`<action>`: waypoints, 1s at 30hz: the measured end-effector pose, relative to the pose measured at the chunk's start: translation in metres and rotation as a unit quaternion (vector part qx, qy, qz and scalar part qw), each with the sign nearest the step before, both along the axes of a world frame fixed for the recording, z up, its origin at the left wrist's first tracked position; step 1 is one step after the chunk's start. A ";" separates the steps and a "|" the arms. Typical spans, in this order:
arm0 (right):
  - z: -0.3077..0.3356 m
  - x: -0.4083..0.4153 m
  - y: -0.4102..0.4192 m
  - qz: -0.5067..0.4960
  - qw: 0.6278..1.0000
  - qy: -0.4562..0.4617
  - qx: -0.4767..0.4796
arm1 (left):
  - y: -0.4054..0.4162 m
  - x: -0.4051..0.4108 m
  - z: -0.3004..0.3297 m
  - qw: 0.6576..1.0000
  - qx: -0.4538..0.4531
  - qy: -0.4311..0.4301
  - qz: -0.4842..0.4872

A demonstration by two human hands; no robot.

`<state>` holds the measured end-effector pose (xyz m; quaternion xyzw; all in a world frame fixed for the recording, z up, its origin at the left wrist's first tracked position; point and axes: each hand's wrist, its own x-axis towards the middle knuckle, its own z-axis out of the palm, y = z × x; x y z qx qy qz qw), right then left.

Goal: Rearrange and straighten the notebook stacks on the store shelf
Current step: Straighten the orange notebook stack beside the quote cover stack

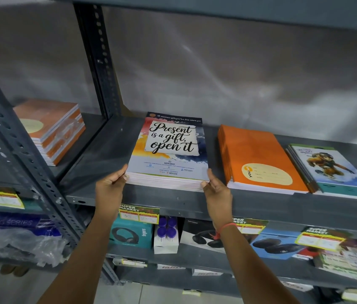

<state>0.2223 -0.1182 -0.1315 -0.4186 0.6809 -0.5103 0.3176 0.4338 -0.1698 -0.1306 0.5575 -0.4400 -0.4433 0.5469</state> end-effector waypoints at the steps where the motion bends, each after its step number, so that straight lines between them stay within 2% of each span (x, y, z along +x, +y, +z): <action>1: 0.002 -0.003 0.002 0.015 1.000 0.013 0.007 | 0.003 -0.004 0.001 0.999 -0.003 -0.032 0.016; 3: 0.005 -0.011 0.013 0.015 0.998 0.064 -0.016 | 0.014 -0.022 0.003 0.989 -0.033 -0.123 0.072; 4: 0.008 -0.018 0.020 -0.015 0.993 0.102 -0.050 | 0.023 -0.036 0.005 0.981 -0.074 -0.155 0.088; 6: 0.012 -0.044 0.036 -0.119 0.971 0.161 -0.128 | 0.041 -0.073 0.008 0.967 -0.176 -0.181 0.043; 9: 0.017 -0.099 0.049 -0.266 0.938 0.110 -0.195 | 0.059 -0.136 0.010 0.951 -0.237 -0.175 -0.096; 12: 0.017 -0.151 0.053 -0.317 0.931 0.012 -0.182 | 0.065 -0.188 0.012 0.955 -0.166 -0.158 -0.191; 15: 0.011 -0.184 0.051 -0.257 0.963 -0.001 -0.081 | 0.061 -0.220 0.013 0.960 -0.049 -0.175 -0.212; 18: 0.007 -0.199 0.045 -0.159 0.986 -0.041 -0.037 | 0.059 -0.239 0.011 0.969 -0.017 -0.155 -0.190; 21: 0.006 -0.205 0.046 -0.083 0.993 -0.075 -0.032 | 0.061 -0.246 0.009 0.979 -0.012 -0.115 -0.171; 26: 0.007 -0.228 0.057 0.025 0.991 -0.123 -0.037 | 0.054 -0.226 0.001 0.968 0.037 0.055 -0.241; 30: 0.008 -0.233 0.064 0.060 0.988 -0.135 -0.051 | 0.055 -0.224 -0.001 0.972 0.034 0.096 -0.213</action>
